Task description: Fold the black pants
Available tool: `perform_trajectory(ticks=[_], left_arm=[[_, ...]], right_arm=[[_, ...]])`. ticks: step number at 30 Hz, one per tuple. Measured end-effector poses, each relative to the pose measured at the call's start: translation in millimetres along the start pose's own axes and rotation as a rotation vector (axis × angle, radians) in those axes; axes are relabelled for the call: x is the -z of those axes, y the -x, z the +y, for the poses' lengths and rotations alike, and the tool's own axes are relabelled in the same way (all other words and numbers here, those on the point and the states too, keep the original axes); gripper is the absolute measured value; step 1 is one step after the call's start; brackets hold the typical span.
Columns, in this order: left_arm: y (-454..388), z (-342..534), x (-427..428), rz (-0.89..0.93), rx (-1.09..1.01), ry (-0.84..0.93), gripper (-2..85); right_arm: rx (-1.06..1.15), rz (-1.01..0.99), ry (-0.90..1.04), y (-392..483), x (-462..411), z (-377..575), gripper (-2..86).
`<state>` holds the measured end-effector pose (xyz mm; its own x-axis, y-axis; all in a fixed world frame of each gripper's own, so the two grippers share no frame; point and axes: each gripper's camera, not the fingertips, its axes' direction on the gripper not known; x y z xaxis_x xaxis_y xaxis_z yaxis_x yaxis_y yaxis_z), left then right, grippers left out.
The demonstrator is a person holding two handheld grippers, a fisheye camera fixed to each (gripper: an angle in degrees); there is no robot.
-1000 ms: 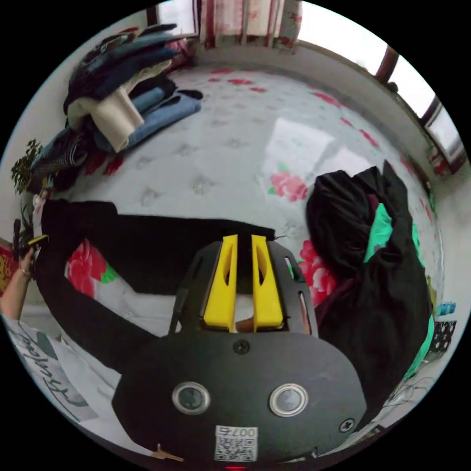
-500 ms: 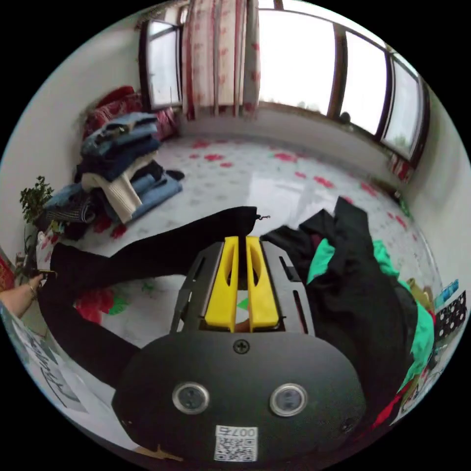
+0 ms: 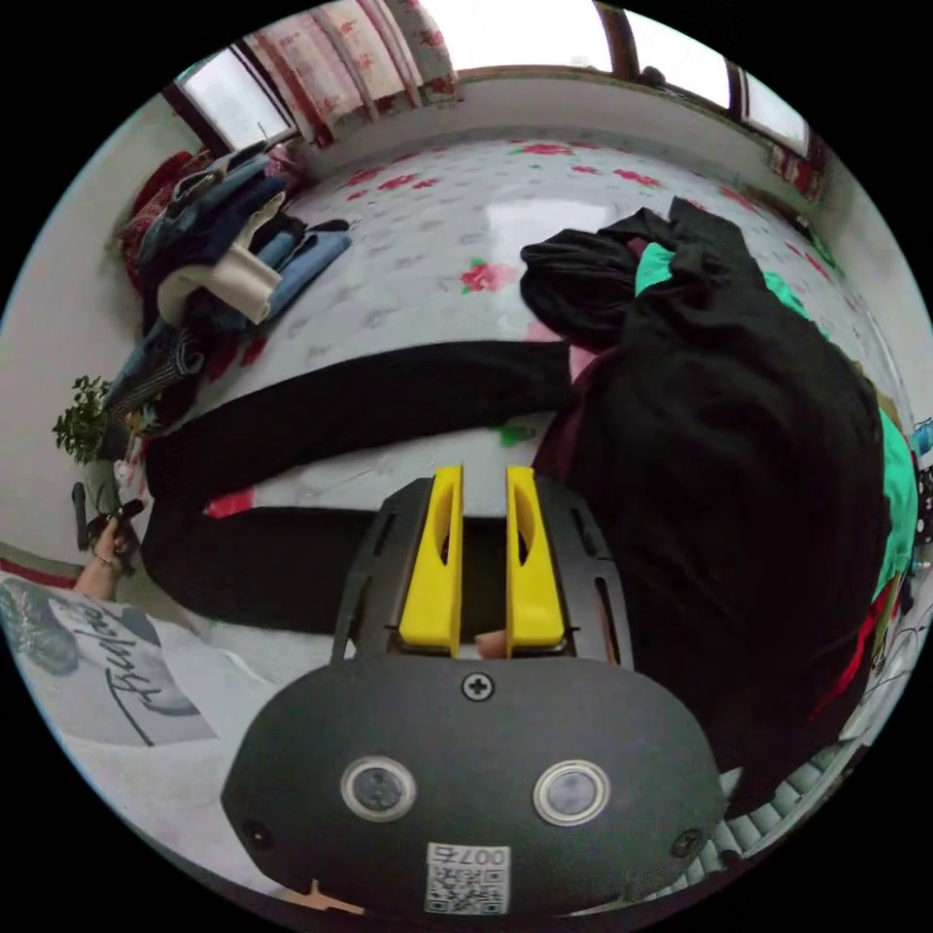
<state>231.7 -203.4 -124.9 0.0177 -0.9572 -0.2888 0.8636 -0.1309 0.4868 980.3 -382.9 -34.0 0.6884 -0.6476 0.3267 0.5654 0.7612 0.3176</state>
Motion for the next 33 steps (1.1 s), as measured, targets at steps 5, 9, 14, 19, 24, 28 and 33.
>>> perform_trajectory(ticks=[5,9,14,19,24,28,33], left_arm=[[69,66,22,0.074,0.221,-0.014,1.8],[124,107,14,0.135,0.394,0.048,7.4],[136,100,-12,0.193,0.358,0.113,11.3],[116,61,-28,0.044,0.147,0.229,6.6],[103,44,-28,0.006,-0.057,0.226,0.2],[139,42,-2,0.283,-0.004,0.121,-0.4],[187,43,36,0.486,-0.012,0.024,-0.6]], right_arm=[[-0.121,-0.087,0.099,-21,15,79,5.3],[-0.421,-0.209,0.079,-74,30,136,6.2],[-0.666,-0.366,-0.032,-128,38,171,7.1],[-0.685,-0.334,-0.068,-141,49,159,5.7],[-0.664,-0.363,-0.058,-153,54,151,1.4],[-0.652,-0.51,-0.197,-167,89,162,0.1],[-0.563,-0.662,-0.411,-169,162,182,-0.2]])
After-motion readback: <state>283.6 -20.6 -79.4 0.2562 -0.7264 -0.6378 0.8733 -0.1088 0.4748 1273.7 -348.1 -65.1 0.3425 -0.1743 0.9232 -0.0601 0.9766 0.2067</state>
